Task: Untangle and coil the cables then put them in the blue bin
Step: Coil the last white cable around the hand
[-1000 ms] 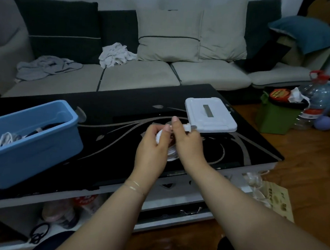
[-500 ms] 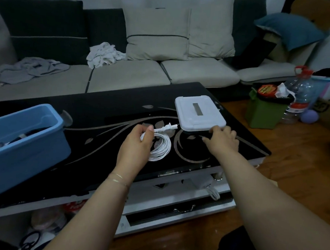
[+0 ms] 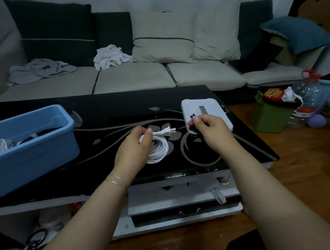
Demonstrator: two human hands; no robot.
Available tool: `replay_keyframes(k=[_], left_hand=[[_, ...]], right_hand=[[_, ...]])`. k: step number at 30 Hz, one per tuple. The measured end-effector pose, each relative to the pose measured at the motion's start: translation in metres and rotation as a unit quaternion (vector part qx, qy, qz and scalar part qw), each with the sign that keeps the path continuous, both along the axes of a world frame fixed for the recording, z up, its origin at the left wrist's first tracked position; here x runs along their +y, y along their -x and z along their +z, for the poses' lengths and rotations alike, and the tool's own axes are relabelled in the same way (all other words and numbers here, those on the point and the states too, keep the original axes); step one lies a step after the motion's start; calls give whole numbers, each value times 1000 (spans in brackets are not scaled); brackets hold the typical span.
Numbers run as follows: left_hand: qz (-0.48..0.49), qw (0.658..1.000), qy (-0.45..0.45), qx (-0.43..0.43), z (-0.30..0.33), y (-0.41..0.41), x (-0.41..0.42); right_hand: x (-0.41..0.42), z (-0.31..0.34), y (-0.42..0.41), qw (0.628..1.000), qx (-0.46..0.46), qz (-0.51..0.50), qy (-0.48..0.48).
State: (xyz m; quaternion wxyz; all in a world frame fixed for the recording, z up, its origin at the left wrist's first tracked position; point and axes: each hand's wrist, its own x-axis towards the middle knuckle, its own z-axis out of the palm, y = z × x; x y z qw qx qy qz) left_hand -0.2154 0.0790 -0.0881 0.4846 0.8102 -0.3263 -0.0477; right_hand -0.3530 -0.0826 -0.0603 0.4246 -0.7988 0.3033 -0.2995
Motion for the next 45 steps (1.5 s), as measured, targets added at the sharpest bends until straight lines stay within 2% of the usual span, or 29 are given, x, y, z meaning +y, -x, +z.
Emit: replay_keyframes(k=[3, 5, 9, 14, 19, 24, 27, 33, 37, 38, 39, 42, 43, 45], left_hand=[[9, 1000, 14, -8, 2, -2, 5], [13, 1000, 17, -14, 3, -2, 8], [16, 999, 17, -24, 6, -3, 13], [17, 999, 6, -39, 8, -2, 18], [3, 999, 4, -33, 6, 2, 20], [-21, 1000, 23, 0, 4, 6, 19], [-24, 999, 36, 1, 4, 7, 21], [3, 998, 65, 20, 10, -3, 28], [14, 998, 60, 13, 9, -4, 31], [17, 998, 56, 13, 9, -3, 31], [22, 998, 55, 22, 9, -2, 31], [22, 992, 96, 85, 11, 4, 29], [20, 989, 110, 95, 12, 6, 28], [22, 985, 133, 107, 13, 11, 28]], right_hand=[[36, 16, 6, 975, -102, 122, -154], [52, 22, 6, 961, -107, 152, -206], [66, 24, -1, 973, -51, 131, -181], [75, 26, -10, 941, -112, 198, -251], [83, 24, -21, 967, -139, 120, -176], [94, 21, -35, 943, -208, 75, -249], [99, 23, -41, 933, -221, 92, -269], [99, 37, -46, 838, -229, 256, -425], [110, 42, -50, 726, -299, 301, -540], [116, 40, -53, 725, -306, 293, -543], [121, 35, -57, 747, -302, 270, -527], [127, 18, -68, 861, -271, 152, -402], [126, 15, -70, 888, -267, 120, -354], [123, 12, -73, 918, -266, 78, -283]])
